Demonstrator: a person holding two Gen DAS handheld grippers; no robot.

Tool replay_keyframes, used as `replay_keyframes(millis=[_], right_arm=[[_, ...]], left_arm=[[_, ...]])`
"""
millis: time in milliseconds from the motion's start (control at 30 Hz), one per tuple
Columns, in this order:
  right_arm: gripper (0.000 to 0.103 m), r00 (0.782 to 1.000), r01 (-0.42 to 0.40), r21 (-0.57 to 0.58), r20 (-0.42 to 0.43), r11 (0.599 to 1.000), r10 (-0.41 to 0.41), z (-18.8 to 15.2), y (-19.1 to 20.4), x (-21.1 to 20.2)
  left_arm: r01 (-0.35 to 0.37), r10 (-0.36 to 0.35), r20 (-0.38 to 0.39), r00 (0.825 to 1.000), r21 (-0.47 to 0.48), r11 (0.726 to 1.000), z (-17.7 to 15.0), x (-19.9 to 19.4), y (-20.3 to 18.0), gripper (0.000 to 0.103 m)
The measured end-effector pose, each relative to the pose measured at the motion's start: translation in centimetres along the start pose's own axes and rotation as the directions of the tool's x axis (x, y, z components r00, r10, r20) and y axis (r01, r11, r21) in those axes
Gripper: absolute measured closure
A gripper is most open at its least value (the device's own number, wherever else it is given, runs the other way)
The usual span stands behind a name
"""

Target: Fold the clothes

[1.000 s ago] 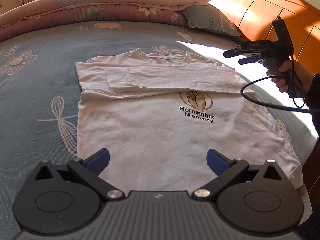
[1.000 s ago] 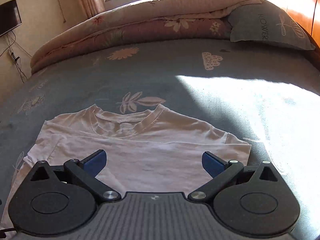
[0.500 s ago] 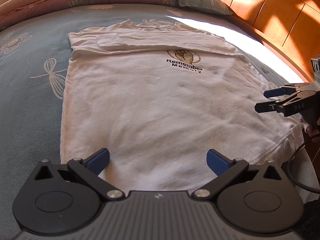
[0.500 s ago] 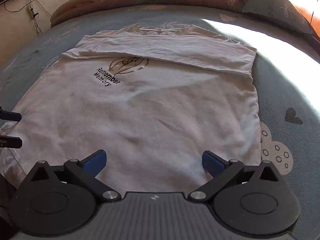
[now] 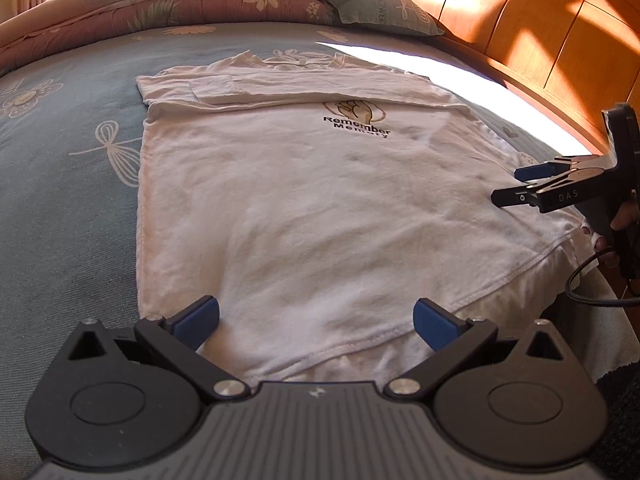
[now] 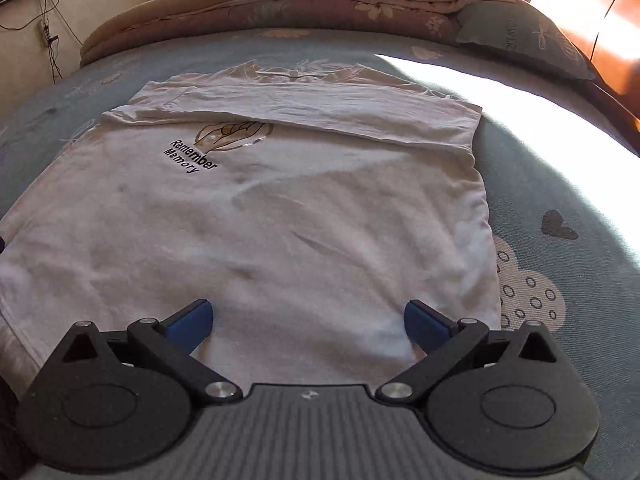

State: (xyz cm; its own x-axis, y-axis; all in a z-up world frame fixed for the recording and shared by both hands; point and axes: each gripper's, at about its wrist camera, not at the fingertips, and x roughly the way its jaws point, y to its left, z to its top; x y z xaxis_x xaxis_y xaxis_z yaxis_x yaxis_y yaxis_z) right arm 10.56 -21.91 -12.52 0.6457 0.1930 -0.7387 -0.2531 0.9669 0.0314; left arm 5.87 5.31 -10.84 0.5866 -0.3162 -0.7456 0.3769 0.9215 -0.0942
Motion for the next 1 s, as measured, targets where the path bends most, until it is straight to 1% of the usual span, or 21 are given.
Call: replay_keyframes(millis=[33,133,200,267,367,467,533,600,633,667,767,833,867,900,933,1000], right_arm=[[0.0,1.0,0.002,0.002,0.004,1.0,-0.002,-0.1,0.0,-0.1],[0.0,1.0,0.008,0.009,0.018,1.0,-0.008,-0.5,0.0,-0.2],[0.0,1.0,0.015,0.008,0.022,1.0,-0.015,-0.5,0.1,-0.2],[0.0,0.999,0.02,0.01,0.025,1.0,-0.02,-0.5,0.2,-0.2],[0.0,0.999,0.022,0.011,0.033,1.0,-0.022,-0.7,0.2,-0.3],[0.0,0.999,0.023,0.01,0.04,1.0,-0.023,-0.8,0.2,-0.3],[0.0,0.999,0.023,0.011,0.045,1.0,-0.024,-0.9,0.2,-0.3],[0.0,0.999,0.024,0.013,0.048,1.0,-0.025,-0.9,0.2,-0.3],[0.0,0.998,0.026,0.014,0.049,1.0,-0.027,-0.9,0.2,-0.3],[0.0,0.998,0.028,0.016,0.05,0.999,-0.029,-0.9,0.3,-0.3],[0.0,0.998,0.034,0.019,0.05,0.999,-0.035,-0.9,0.4,-0.3],[0.0,0.998,0.034,0.019,0.049,0.999,-0.035,-0.8,0.4,-0.3],[0.0,0.998,0.034,0.019,0.047,0.999,-0.035,-0.8,0.4,-0.3],[0.0,0.998,0.035,0.019,0.046,0.999,-0.036,-0.8,0.4,-0.3],[0.0,0.998,0.036,0.019,0.046,0.999,-0.037,-0.8,0.4,-0.3],[0.0,0.998,0.036,0.019,0.046,0.999,-0.037,-0.9,0.4,-0.3]], left_arm=[[-0.027,0.027,-0.016,1.0,0.03,0.999,0.0,0.0,-0.5,0.001],[-0.069,0.07,-0.056,0.996,0.025,0.997,0.4,0.1,-1.0,0.001],[-0.086,0.088,-0.072,0.993,0.026,0.996,0.8,0.2,-1.1,0.001],[-0.105,0.109,-0.065,0.992,0.067,0.992,1.1,0.1,-1.7,0.001],[-0.108,0.116,-0.075,0.99,0.107,0.988,0.8,-0.2,-2.4,0.001],[-0.022,0.03,-0.114,0.993,0.065,0.998,-0.4,-1.1,-2.1,0.001],[-0.006,0.013,-0.121,0.993,0.061,0.998,-1.0,-1.8,-2.2,0.001],[0.031,-0.026,-0.129,0.991,0.038,0.999,-0.9,-2.5,-2.3,0.001],[0.043,-0.04,-0.116,0.992,0.03,0.999,-0.8,-2.7,-2.4,0.001],[0.072,-0.07,-0.097,0.993,0.018,0.997,-0.4,-2.9,-2.7,0.001],[0.172,-0.172,-0.068,0.983,-0.009,0.985,0.6,-2.5,-3.4,0.001],[0.215,-0.217,-0.094,0.972,-0.031,0.976,0.7,-1.7,-3.9,0.001],[0.225,-0.228,-0.113,0.967,-0.043,0.973,0.4,-1.3,-3.9,0.001],[0.22,-0.225,-0.131,0.965,-0.054,0.974,0.0,-1.2,-3.9,0.001],[0.215,-0.22,-0.119,0.968,-0.054,0.975,-0.5,-1.5,-3.9,0.001],[0.225,-0.238,-0.143,0.961,-0.105,0.969,-1.2,-2.0,-3.3,0.001]])
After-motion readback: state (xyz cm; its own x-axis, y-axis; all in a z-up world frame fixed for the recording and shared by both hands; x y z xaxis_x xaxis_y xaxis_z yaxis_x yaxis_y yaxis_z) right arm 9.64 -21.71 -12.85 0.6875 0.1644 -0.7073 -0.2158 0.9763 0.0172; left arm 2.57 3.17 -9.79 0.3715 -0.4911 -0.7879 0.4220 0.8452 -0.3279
